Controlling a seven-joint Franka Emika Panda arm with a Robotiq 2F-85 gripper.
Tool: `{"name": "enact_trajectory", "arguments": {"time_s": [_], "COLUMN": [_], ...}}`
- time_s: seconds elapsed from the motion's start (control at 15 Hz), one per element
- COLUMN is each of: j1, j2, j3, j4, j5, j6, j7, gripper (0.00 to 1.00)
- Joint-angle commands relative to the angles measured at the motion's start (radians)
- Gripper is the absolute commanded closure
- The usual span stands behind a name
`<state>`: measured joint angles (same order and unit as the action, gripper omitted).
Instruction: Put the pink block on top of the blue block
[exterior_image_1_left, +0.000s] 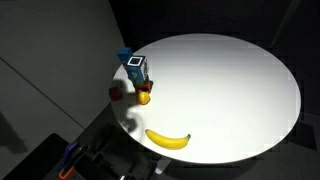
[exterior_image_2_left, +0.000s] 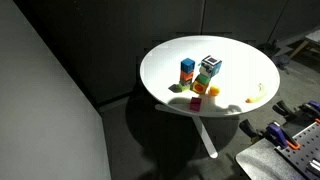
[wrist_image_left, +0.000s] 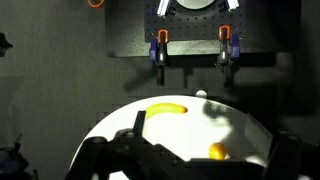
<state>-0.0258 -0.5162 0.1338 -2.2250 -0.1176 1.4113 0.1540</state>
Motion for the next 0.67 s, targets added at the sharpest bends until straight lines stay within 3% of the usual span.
{"name": "enact_trajectory", "arguments": {"time_s": [0.0, 0.6], "j1": [0.022, 0.032], "j2": [0.002, -0.006], "j3": [-0.017, -0.020], "j4": [0.003, -0.028], "j5": [-0.006, -0.006], "j6": [-0.003, 0.017], "j7": [0.009, 0.008], "gripper": [0.00, 0.00]}}
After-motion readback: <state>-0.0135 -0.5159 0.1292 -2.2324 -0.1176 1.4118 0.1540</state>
